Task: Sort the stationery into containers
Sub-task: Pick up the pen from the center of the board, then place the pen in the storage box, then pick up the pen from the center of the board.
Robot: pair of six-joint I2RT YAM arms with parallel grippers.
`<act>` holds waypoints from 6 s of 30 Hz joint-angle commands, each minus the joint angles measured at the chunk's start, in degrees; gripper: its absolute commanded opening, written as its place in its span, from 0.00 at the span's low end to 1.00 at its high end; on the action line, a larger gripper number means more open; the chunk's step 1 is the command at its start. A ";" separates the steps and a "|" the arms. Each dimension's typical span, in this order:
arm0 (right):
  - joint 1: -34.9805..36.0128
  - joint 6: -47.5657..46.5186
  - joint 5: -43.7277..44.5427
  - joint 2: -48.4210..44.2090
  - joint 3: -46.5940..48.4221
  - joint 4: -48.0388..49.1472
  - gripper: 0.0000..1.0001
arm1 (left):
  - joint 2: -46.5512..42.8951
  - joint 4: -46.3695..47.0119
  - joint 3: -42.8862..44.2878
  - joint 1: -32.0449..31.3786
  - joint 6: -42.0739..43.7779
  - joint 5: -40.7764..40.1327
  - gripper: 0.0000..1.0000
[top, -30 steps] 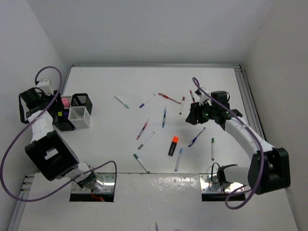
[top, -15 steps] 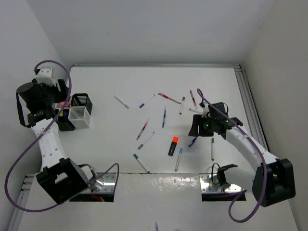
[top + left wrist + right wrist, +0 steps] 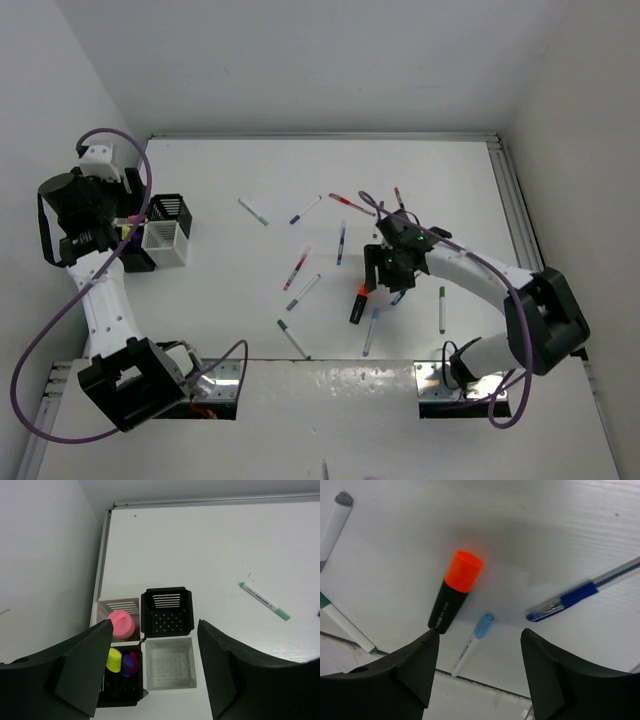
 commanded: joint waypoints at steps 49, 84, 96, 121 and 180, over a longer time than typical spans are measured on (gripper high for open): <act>18.18 -33.00 -1.59 10.84 42.99 12.51 0.00 | -11.35 25.73 -6.58 -18.24 -46.50 21.38 0.72; 29.63 -38.36 12.84 17.96 58.91 14.19 0.00 | -7.04 11.63 -1.13 -35.74 -37.92 12.93 0.42; 21.92 -32.75 5.57 10.95 49.08 12.78 0.75 | -2.06 -9.01 12.03 -27.41 -18.02 3.64 0.00; -16.07 -18.33 -15.29 -1.28 18.92 10.93 0.63 | 13.60 -9.31 8.45 -4.81 2.69 -29.36 0.00; 14.25 5.93 10.72 45.20 46.34 7.86 0.52 | 3.33 -15.38 9.77 -5.16 -1.44 0.27 0.64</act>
